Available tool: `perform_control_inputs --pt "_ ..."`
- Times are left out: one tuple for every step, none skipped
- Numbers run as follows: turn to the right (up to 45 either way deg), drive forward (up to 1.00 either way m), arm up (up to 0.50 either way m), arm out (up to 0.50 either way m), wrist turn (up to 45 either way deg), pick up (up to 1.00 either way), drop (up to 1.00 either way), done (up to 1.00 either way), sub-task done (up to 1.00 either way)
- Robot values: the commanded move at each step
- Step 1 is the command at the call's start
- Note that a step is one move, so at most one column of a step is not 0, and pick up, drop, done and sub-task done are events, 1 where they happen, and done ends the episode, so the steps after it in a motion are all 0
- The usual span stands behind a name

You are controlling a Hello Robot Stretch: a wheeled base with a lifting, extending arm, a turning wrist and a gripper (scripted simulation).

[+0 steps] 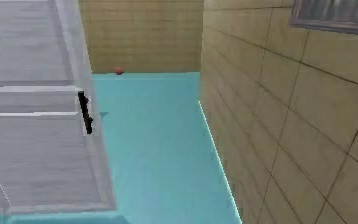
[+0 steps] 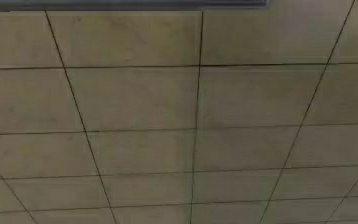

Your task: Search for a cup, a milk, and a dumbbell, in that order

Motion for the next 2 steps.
perform_control_inputs --pt "-45.0 0.00 0.00 0.00 0.0 0.00 0.00 0.00 0.00" --pt "-39.0 0.00 0.00 0.00 0.0 0.00 0.00 0.00 0.00"
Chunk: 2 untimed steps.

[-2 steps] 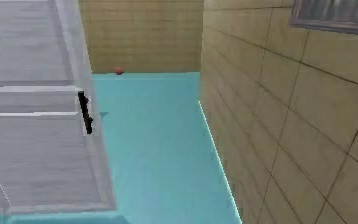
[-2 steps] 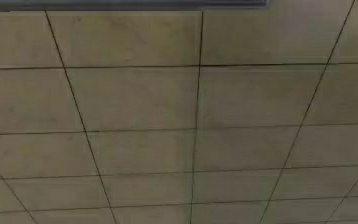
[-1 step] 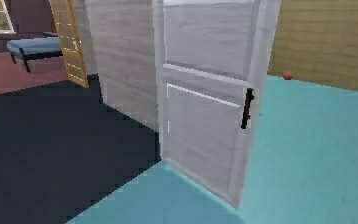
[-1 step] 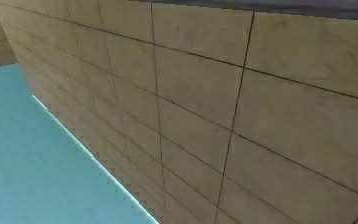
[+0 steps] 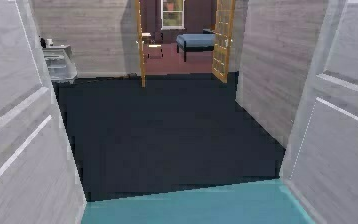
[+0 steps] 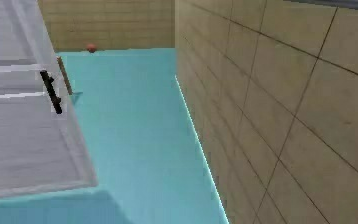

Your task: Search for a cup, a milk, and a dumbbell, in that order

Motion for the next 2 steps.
perform_control_inputs --pt "0.0 1.00 0.00 0.00 0.0 0.00 0.00 0.00 0.00" --pt "0.0 1.00 0.00 0.00 0.0 0.00 0.00 0.00 0.00"
